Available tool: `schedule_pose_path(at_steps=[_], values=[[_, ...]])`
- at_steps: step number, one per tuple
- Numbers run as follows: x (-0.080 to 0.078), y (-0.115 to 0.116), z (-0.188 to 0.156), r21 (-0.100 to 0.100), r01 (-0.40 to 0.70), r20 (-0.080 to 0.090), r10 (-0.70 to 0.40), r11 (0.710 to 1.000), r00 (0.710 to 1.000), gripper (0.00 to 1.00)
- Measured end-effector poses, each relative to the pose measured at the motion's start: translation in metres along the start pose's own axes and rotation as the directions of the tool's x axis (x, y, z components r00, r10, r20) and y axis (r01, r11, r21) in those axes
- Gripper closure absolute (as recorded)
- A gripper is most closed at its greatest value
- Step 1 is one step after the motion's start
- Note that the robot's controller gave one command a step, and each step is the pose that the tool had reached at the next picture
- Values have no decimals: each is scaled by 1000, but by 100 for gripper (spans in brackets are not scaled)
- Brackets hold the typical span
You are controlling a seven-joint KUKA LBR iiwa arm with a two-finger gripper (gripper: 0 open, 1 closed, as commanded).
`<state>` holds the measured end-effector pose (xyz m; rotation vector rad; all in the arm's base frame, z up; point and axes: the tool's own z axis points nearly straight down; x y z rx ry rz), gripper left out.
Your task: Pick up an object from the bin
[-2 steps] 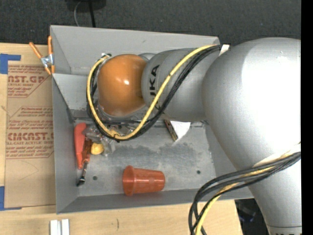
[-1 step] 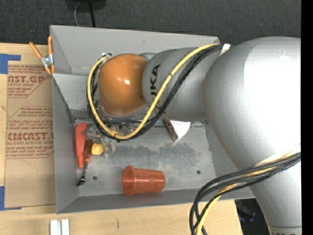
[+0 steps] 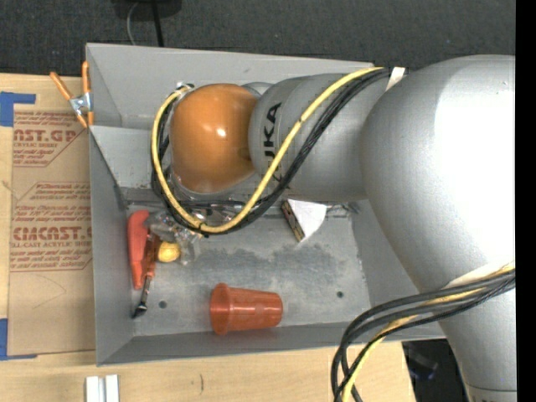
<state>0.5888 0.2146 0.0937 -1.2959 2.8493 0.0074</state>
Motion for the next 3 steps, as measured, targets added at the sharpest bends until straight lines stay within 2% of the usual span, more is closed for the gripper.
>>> schedule_pose_path(at_steps=[1, 3], values=[[-3, -1, -18, 5, 0, 9, 0, 1000, 1000, 100], [-3, -1, -36, 5, 0, 9, 0, 1000, 1000, 100]])
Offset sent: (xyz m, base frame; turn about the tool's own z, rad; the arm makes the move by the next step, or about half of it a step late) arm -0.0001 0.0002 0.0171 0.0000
